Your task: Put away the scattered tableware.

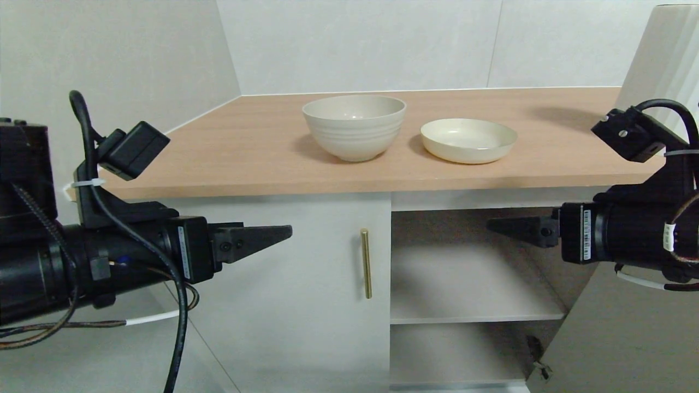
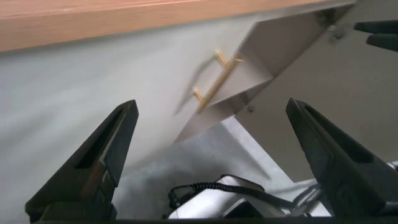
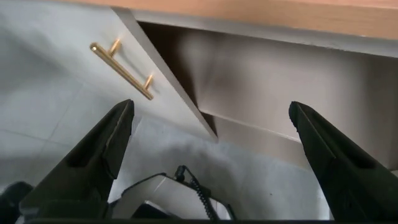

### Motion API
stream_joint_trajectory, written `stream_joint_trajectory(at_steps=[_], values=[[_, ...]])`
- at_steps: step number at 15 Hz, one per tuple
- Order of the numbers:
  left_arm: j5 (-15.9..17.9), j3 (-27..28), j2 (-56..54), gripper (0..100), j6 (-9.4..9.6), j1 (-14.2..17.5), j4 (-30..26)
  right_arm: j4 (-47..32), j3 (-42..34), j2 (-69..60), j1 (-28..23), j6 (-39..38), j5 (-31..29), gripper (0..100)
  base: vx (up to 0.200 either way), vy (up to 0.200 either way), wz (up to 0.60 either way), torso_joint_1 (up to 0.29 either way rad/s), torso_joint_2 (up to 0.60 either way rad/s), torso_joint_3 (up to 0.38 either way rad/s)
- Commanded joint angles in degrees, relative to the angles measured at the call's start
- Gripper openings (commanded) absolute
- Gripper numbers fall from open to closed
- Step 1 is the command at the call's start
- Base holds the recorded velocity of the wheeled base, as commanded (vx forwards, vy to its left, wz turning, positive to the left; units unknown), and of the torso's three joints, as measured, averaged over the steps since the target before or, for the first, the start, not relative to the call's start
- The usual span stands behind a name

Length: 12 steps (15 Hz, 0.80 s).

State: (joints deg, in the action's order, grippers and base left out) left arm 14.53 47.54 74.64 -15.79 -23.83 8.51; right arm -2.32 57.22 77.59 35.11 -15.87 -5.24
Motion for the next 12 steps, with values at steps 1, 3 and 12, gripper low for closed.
stream_joint_trajectory(at_steps=[1, 3, 12], values=[[-0.03, 0.09, -0.11, 100, -0.03, 0.01, 0.02, 0.03, -0.09, -0.60, 0.14, 0.05, -0.03, 100, 0.000, 0.000, 0.00, 0.000, 0.00, 0.000], [-0.03, 0.01, -0.29, 100, -0.03, 0.01, 0.02, -0.06, -0.09, -1.13, 0.22, 0.23, 0.06, 100, 0.000, 0.000, 0.00, 0.000, 0.00, 0.000], [0.06, -0.17, 1.21, 100, -0.12, 0.01, 0.02, 0.29, -1.15, -1.30, 0.22, 1.46, 0.06, 100, 0.000, 0.000, 0.00, 0.076, -0.28, -0.215]])
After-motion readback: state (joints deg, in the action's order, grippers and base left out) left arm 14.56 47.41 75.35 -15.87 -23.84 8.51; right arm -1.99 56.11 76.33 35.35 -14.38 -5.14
